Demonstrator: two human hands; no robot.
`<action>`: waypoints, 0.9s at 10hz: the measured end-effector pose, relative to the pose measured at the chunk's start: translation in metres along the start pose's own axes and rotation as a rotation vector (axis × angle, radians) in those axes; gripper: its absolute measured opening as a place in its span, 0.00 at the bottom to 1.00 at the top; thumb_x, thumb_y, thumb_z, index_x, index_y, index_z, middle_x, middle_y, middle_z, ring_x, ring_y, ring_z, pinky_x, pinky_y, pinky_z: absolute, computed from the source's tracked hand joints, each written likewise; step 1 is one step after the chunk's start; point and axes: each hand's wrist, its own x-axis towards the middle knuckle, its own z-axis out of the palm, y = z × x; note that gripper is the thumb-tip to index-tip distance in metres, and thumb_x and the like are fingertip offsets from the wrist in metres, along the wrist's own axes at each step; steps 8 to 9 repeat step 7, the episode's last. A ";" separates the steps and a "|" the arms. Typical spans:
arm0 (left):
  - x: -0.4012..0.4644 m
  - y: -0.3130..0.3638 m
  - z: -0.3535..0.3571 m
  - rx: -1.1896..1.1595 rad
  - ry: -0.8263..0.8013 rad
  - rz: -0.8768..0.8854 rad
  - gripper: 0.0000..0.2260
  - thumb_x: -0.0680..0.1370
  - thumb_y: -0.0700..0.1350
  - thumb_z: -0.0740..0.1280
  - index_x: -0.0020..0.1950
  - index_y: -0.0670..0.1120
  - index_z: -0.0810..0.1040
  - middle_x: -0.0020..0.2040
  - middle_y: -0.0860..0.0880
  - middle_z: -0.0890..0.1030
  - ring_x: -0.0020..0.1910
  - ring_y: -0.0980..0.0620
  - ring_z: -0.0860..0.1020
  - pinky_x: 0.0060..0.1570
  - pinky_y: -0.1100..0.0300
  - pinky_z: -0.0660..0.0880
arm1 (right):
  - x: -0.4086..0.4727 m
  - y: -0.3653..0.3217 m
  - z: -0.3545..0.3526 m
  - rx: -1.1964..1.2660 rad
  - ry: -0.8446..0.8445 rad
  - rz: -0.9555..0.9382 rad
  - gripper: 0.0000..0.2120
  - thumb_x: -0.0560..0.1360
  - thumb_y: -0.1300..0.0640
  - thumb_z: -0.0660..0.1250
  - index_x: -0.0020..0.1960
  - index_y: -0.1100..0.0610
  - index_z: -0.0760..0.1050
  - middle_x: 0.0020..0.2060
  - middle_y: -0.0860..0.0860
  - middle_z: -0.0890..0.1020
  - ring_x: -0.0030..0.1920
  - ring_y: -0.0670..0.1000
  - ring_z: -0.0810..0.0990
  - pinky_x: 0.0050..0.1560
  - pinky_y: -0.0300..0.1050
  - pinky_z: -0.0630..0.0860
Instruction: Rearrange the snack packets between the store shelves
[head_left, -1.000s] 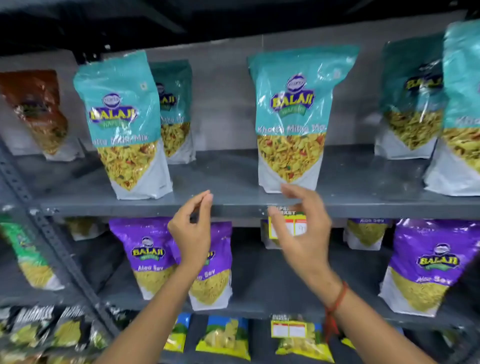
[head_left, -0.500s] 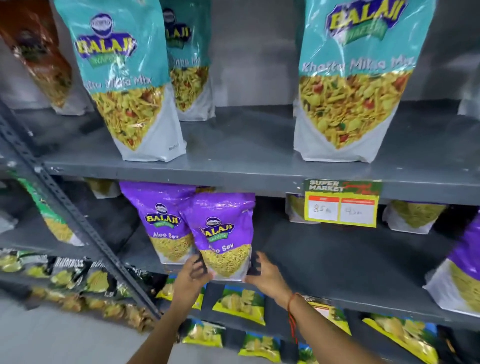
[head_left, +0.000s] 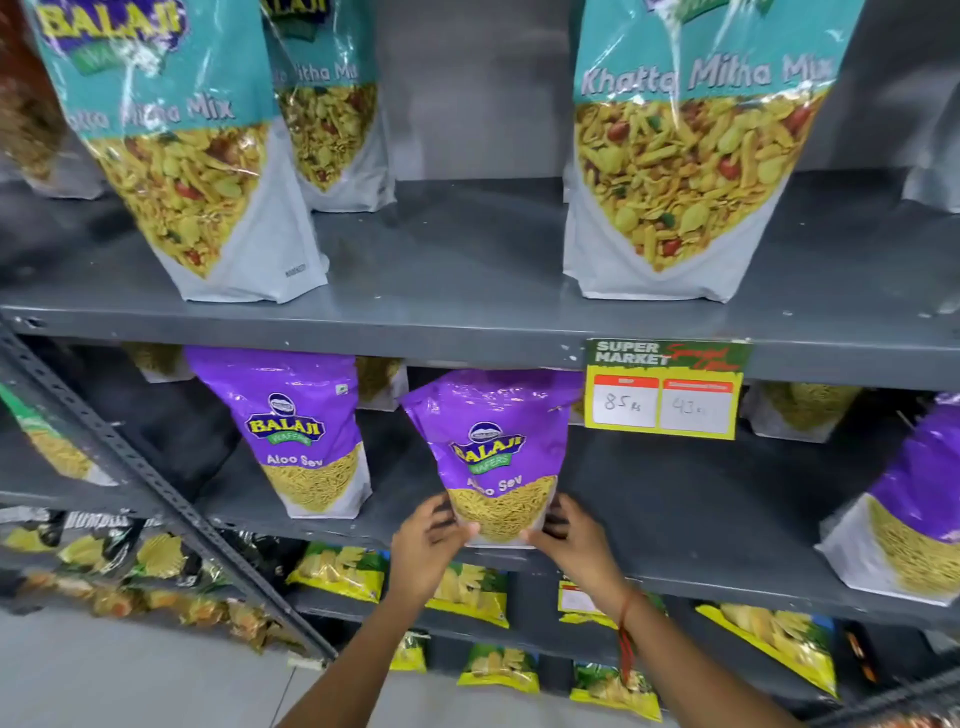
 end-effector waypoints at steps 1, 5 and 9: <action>-0.005 0.011 0.031 0.041 -0.082 0.051 0.22 0.69 0.45 0.78 0.61 0.49 0.79 0.49 0.52 0.87 0.48 0.57 0.85 0.48 0.61 0.81 | -0.009 0.010 -0.034 -0.034 0.053 0.018 0.21 0.67 0.60 0.78 0.53 0.46 0.74 0.46 0.42 0.82 0.45 0.39 0.83 0.41 0.30 0.78; -0.012 0.031 0.089 0.072 -0.149 0.050 0.25 0.68 0.48 0.78 0.64 0.48 0.78 0.49 0.49 0.86 0.42 0.66 0.83 0.41 0.73 0.77 | -0.022 0.031 -0.092 -0.122 0.184 0.004 0.22 0.65 0.56 0.80 0.56 0.51 0.77 0.50 0.51 0.86 0.48 0.44 0.85 0.51 0.41 0.81; -0.035 0.050 0.080 -0.009 -0.074 0.063 0.20 0.70 0.46 0.77 0.59 0.50 0.77 0.47 0.52 0.84 0.38 0.73 0.80 0.38 0.76 0.75 | -0.048 0.002 -0.083 -0.106 0.375 -0.110 0.24 0.63 0.57 0.80 0.51 0.47 0.70 0.49 0.51 0.80 0.45 0.44 0.82 0.42 0.34 0.79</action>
